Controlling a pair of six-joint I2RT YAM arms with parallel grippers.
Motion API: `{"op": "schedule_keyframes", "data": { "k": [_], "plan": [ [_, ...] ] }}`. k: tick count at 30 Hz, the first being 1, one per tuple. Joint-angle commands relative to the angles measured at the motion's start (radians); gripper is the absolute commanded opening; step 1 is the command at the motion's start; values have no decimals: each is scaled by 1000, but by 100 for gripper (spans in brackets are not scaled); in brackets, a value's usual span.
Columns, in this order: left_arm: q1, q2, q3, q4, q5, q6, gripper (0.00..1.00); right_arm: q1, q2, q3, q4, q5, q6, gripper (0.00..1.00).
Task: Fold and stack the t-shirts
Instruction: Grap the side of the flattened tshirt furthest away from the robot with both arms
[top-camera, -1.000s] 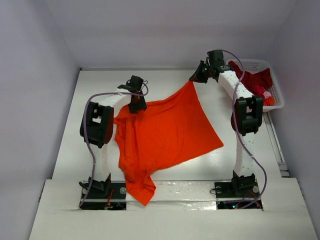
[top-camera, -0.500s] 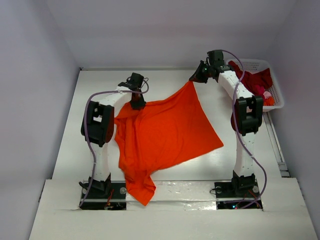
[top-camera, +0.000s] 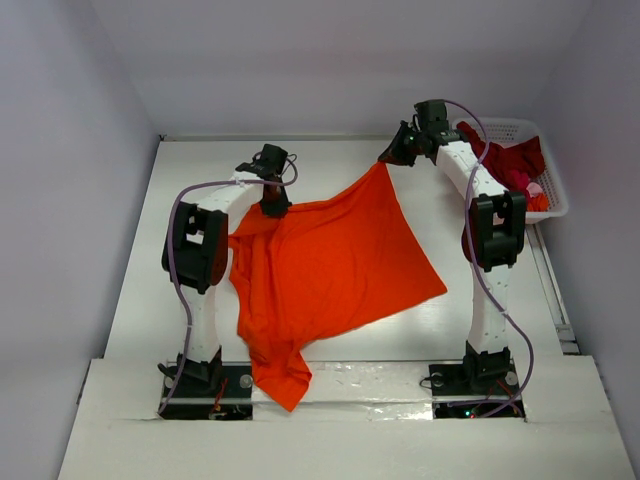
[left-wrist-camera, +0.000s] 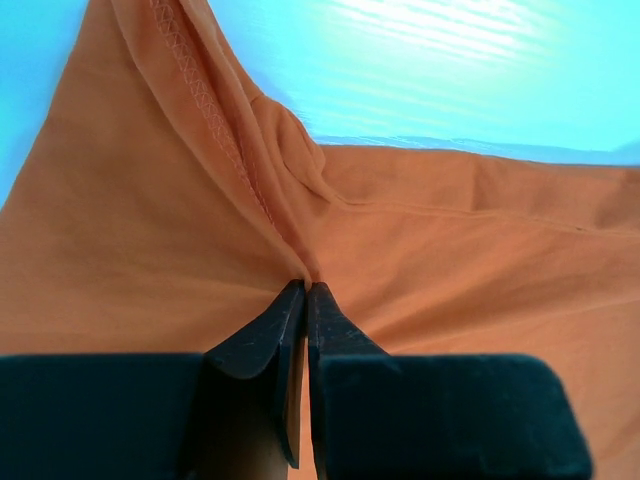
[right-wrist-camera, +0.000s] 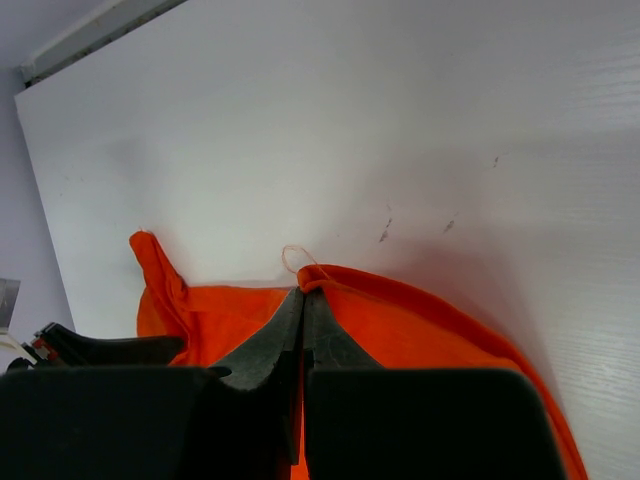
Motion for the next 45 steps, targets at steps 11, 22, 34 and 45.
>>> {"op": "schedule_keyframes", "data": {
  "k": [11, 22, 34, 45],
  "plan": [
    [48, -76, 40, -48, -35, 13, 0, 6, -33, 14, 26, -16, -14, 0],
    [223, -117, 65, -75, -36, 52, 0, -3, 48, 110, -26, 7, -23, 0],
    [305, -91, 140, -91, -16, 30, 0, -57, 79, 185, -59, 10, -14, 0],
    [342, 39, 353, -151, -35, 2, 0, -137, 110, 262, -92, -5, -18, 0]
  ]
}}
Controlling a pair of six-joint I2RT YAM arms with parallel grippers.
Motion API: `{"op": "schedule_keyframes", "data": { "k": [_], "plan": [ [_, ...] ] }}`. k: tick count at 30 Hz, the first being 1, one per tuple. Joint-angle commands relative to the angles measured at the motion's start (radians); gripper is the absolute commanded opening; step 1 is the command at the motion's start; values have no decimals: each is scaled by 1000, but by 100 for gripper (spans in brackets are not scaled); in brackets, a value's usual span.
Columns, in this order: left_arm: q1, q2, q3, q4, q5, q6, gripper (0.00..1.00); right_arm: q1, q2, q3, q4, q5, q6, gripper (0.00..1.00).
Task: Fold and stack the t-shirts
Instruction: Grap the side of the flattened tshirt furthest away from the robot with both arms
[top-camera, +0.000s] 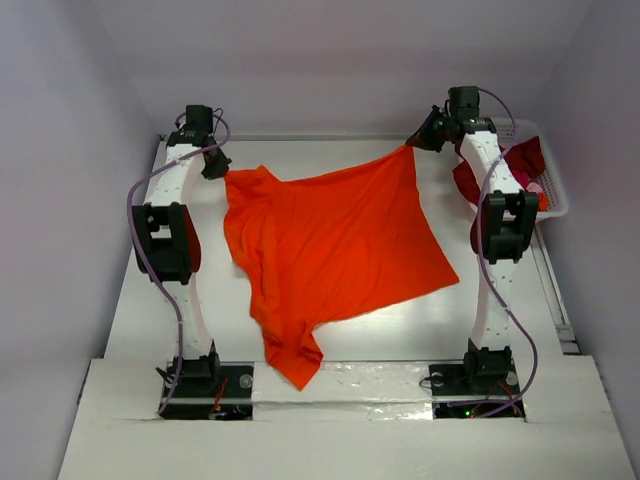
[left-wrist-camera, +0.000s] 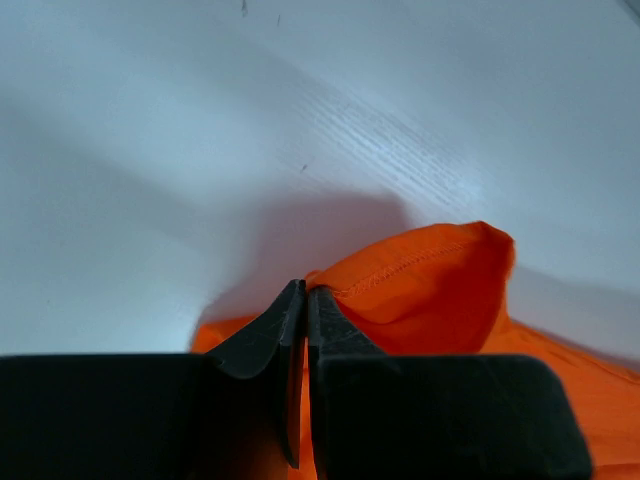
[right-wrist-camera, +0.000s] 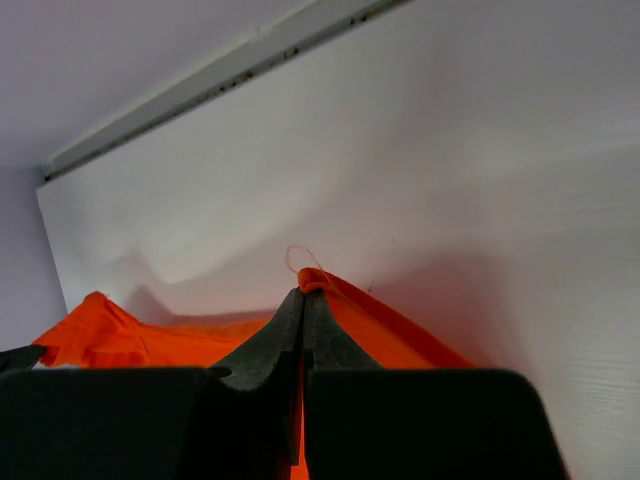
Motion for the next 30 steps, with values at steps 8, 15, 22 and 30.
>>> {"op": "schedule_keyframes", "data": {
  "k": [8, 15, 22, 30],
  "plan": [
    [11, 131, 206, -65, -8, -22, 0, -12, 23, 39, 5, -11, -17, 0],
    [31, 196, 272, -56, 4, -20, 0, -21, 43, 78, -5, 1, -17, 0],
    [92, 264, 386, -76, 44, -40, 0, -43, 51, 118, -10, 9, -11, 0],
    [138, 301, 440, -40, 145, -51, 0, -52, 39, 92, 2, 9, -14, 0]
  ]
}}
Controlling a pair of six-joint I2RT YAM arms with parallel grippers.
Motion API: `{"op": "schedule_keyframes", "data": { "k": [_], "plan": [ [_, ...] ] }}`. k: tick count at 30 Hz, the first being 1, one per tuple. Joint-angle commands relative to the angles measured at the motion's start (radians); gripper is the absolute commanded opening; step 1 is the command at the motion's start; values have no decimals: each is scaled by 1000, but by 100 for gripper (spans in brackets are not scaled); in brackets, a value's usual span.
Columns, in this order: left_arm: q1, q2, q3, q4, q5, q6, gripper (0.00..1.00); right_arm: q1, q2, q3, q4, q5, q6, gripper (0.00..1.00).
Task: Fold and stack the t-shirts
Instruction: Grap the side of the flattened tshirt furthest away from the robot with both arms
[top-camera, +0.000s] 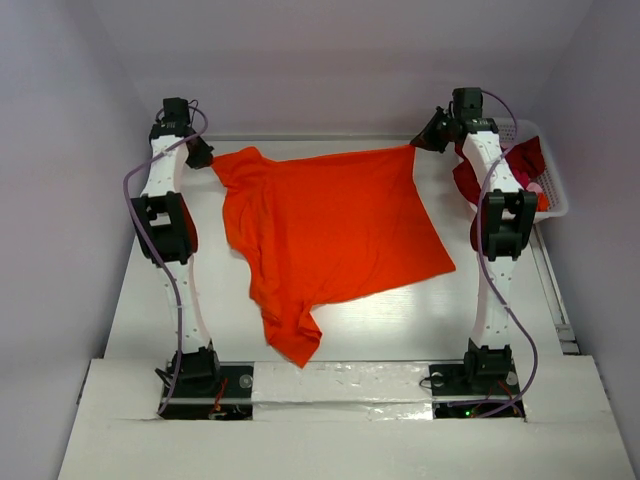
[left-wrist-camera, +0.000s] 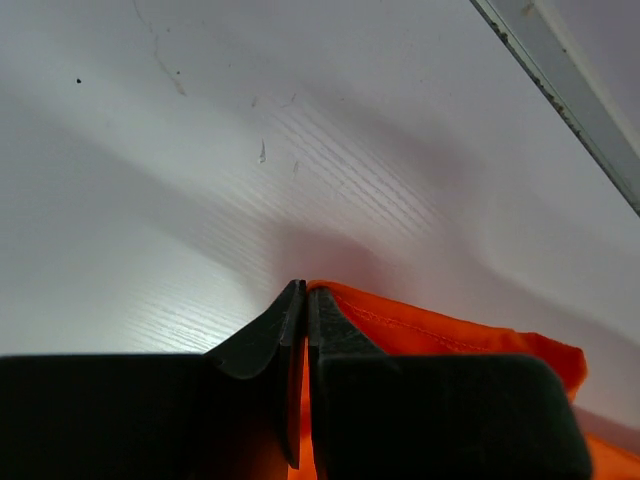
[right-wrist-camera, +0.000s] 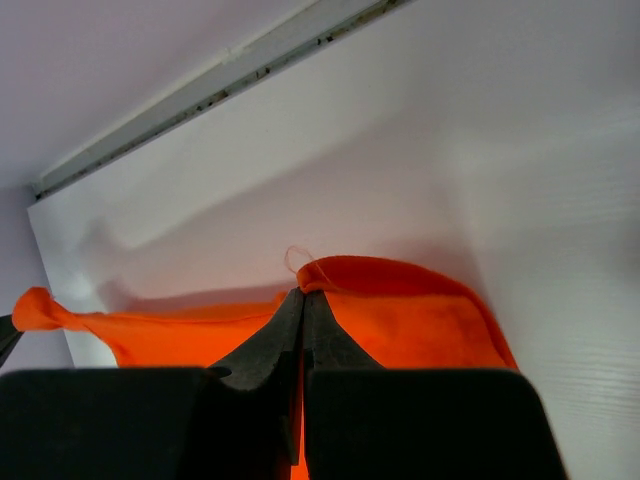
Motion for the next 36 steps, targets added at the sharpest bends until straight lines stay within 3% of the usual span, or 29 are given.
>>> {"op": "schedule_keyframes", "data": {
  "k": [1, 10, 20, 36],
  "plan": [
    [14, -5, 44, 35, 49, -11, 0, -9, -21, 20, 22, 10, -14, 0],
    [14, -5, 19, 58, 109, -11, 0, -9, -29, 20, 29, -18, -10, 0],
    [5, -146, -232, 76, 70, 8, 0, -9, -84, -78, 49, -19, -1, 0],
    [-5, -252, -199, -27, 58, 26, 0, -9, -144, -175, 62, -25, 17, 0]
  ]
}}
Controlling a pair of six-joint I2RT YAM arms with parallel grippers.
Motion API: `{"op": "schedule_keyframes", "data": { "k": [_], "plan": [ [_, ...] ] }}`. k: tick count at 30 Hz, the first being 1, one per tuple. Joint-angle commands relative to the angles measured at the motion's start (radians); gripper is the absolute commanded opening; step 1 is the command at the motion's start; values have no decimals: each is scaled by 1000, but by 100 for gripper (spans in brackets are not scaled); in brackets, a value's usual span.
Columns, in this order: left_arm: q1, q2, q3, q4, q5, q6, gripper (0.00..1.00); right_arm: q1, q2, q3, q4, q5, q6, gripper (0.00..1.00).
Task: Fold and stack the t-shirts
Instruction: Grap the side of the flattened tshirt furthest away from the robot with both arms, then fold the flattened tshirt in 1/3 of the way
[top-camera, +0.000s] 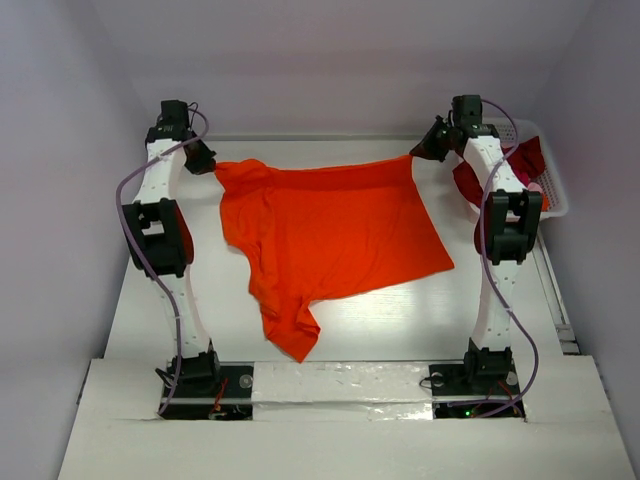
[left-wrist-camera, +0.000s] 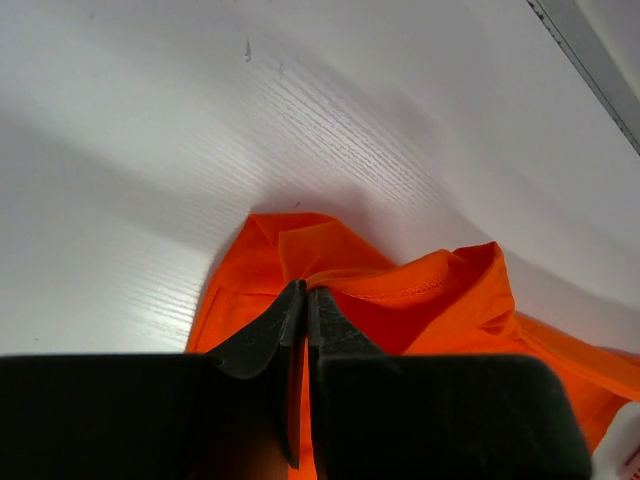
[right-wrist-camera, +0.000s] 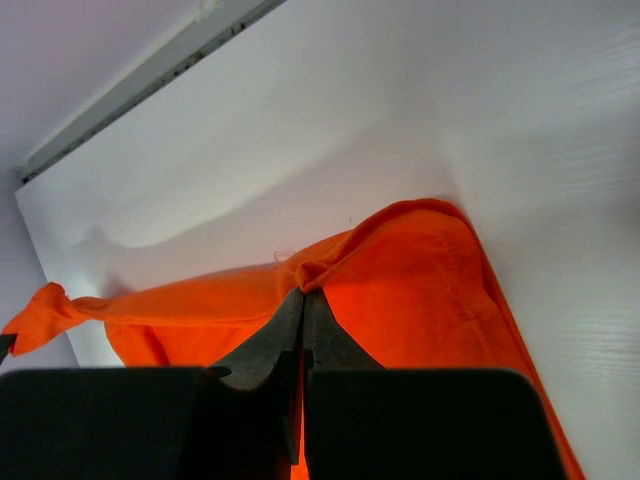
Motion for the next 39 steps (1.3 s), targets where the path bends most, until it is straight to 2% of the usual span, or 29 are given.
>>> {"op": "schedule_keyframes", "data": {
  "k": [1, 15, 39],
  "plan": [
    [1, -62, 30, -45, -15, 22, 0, -9, -73, -25, 46, -19, 8, 0],
    [-44, -183, -177, 6, -15, 17, 0, -9, -130, -156, 73, -21, 4, 0],
    [-53, -326, -296, -12, -54, 8, 0, -9, -242, -317, 107, -4, -10, 0]
  ]
}}
